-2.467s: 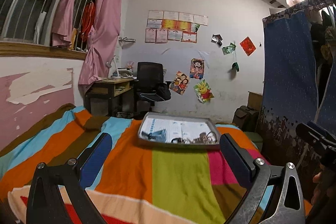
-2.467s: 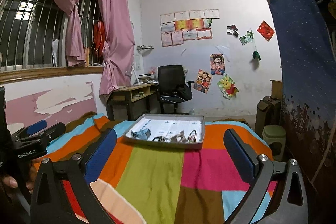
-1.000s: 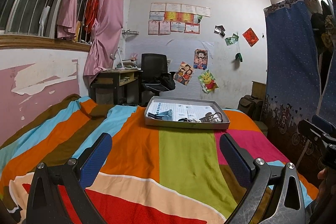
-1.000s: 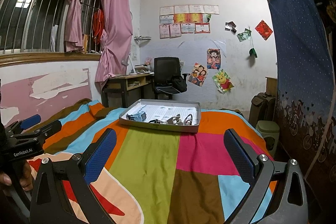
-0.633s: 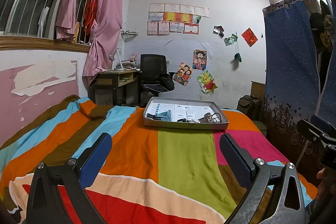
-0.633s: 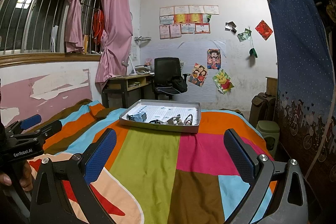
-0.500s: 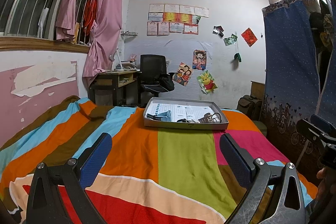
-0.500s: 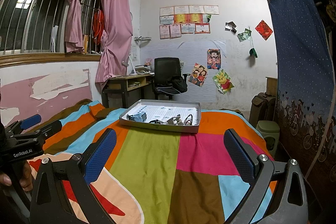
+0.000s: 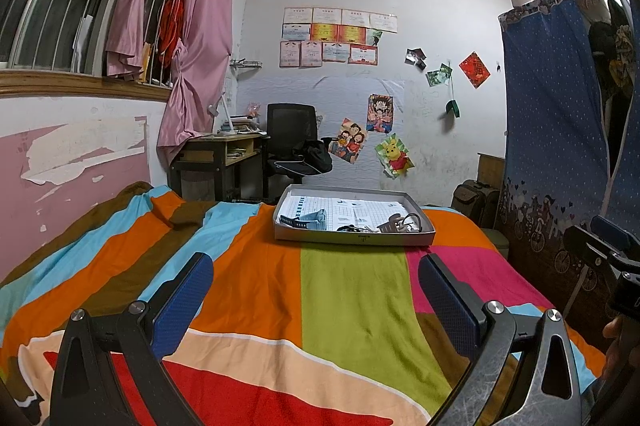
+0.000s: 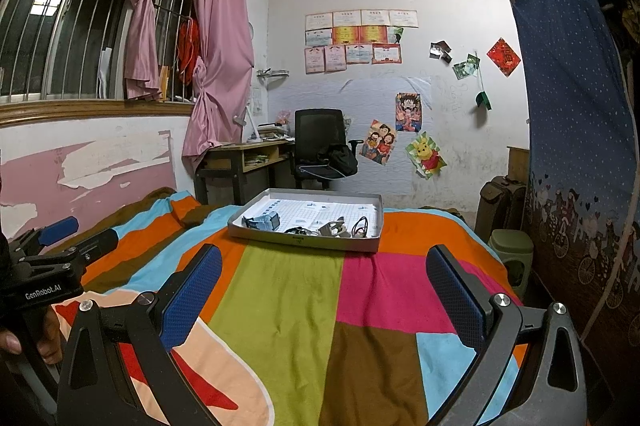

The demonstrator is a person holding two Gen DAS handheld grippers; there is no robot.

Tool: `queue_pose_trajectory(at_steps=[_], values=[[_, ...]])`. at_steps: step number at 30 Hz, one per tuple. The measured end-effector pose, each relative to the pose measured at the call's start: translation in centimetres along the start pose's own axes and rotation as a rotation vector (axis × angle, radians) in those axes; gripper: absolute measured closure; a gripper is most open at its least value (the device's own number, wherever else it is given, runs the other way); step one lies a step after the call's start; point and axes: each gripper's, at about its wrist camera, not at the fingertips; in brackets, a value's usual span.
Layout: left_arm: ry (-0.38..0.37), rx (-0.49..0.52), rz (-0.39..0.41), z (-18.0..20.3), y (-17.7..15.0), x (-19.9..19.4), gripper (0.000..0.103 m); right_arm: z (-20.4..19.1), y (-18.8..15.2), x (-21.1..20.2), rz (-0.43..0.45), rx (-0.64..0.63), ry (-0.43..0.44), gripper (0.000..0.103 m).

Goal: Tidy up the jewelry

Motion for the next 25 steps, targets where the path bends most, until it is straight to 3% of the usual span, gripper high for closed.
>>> queue_pose_trajectory(at_steps=[25], values=[[0.010,-0.007,-0.045,-0.1,0.1,1.0,0.000,0.0,-0.7,0.1,-0.009,0.004,-0.004,0.003]])
Point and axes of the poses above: each gripper's, at about its wrist camera, not at the fingertips, and x roughly the way its jaws point, z to its right, y to its top, and after that the axes turned 9 degrees about x, right-handed
